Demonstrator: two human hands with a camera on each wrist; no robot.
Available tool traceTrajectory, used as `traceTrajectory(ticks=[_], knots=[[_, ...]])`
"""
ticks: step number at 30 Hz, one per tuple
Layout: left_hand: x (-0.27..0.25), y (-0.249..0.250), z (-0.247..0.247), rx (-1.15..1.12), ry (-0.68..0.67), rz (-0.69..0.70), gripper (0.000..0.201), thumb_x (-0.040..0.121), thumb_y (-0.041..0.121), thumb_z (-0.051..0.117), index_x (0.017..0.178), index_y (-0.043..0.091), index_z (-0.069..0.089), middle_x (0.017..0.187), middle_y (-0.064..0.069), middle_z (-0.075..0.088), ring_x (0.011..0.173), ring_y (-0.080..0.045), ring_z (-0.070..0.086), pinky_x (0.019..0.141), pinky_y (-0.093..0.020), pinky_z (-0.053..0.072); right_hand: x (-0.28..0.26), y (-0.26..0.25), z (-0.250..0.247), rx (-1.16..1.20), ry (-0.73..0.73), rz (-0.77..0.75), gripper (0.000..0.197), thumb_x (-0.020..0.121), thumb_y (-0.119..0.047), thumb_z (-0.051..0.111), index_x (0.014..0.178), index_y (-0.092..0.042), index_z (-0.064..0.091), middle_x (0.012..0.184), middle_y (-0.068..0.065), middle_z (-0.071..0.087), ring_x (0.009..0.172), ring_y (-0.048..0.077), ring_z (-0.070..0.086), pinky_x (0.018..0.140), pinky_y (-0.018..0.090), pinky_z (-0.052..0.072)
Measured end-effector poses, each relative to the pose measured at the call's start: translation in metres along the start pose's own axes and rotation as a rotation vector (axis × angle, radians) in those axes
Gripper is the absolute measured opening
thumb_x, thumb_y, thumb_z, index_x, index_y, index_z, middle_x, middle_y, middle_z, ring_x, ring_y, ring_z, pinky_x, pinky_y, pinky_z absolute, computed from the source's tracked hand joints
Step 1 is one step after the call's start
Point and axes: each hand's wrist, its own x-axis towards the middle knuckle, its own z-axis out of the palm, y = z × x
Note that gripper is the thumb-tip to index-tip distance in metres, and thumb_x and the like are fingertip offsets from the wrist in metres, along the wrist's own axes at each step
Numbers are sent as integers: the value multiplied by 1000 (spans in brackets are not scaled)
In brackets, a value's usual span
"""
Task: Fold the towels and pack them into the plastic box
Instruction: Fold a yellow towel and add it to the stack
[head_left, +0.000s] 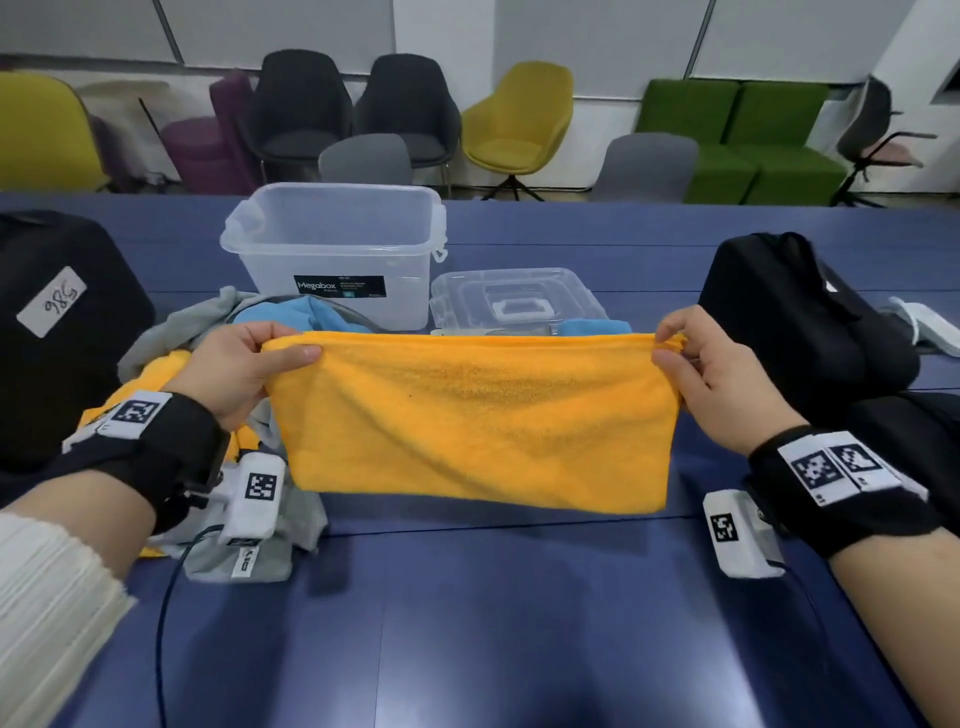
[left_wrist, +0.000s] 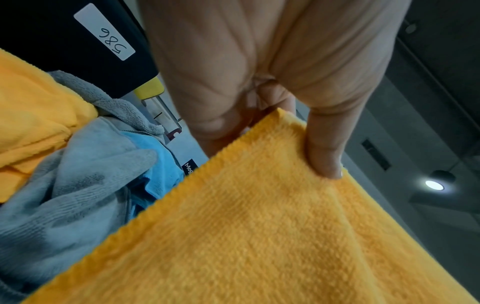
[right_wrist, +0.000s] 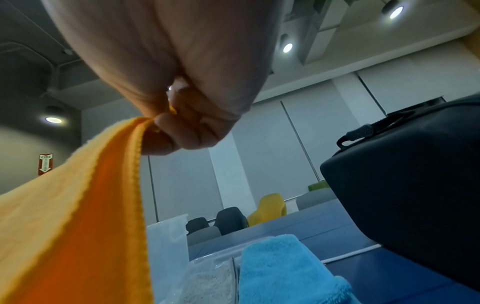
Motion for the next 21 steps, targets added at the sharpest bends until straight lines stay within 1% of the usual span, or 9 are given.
traceTrajectory(ticks=[2,5,7,11,13,17,18,20,21], knots=[[0,-1,-1,16,3,-3,8,65,20,75,69,18,68,75,-3,63,70,-15,59,60,-24,53,-1,-3,0,-17,-6,-17,12,99,-20,44,99,-32,44,58,5,43,50,14,42,50,29,39],[-1,-3,-1,4,11,-2,15,65,19,74,75,14,64,78,-5,63,74,-17,59,62,-25,54,-4,-4,2,-10,-29,-28,15,100,-16,42,106,-28,48,59,0,45,50,7,45,49,16,38],[-1,-3,-1,12,11,-6,21,65,20,75,79,10,63,83,-9,62,79,-20,59,70,-32,52,-5,-3,4,-10,-31,-16,17,100,-17,43,108,-31,47,65,9,52,54,11,49,54,25,43],[-3,-2,-1,23,9,-10,24,64,21,75,81,10,63,86,-9,63,81,-20,61,73,-33,52,-7,-1,4,-18,-11,13,7,98,-22,47,102,-28,46,74,15,57,64,29,56,62,44,48],[-4,-1,0,29,11,-4,24,64,21,76,81,11,64,86,-8,64,81,-20,61,74,-34,52,-8,-1,2,-13,7,4,7,97,-22,49,98,-28,45,72,18,55,63,31,54,61,44,48],[-4,1,-3,34,18,-5,16,63,20,77,76,14,69,88,-9,65,83,-20,63,77,-35,54,-9,0,0,24,21,-12,18,97,-19,51,87,-33,44,65,19,53,52,19,44,54,33,42],[-5,1,-3,28,17,-8,12,63,19,77,73,16,72,89,-9,66,84,-21,64,77,-35,55,-8,1,-1,43,22,-4,19,96,-19,51,85,-32,44,64,18,53,52,21,44,53,33,42],[-6,2,-4,19,-1,-9,8,63,17,75,70,18,74,91,-10,67,84,-21,66,74,-33,57,-8,4,-2,89,38,17,20,96,-18,53,82,-31,45,61,12,53,52,26,47,52,34,43],[-6,3,-4,8,-10,-8,9,63,17,74,72,16,74,91,-11,68,83,-19,67,71,-30,58,-8,6,-3,116,49,29,21,96,-17,53,81,-30,46,59,6,53,51,24,48,51,33,44]])
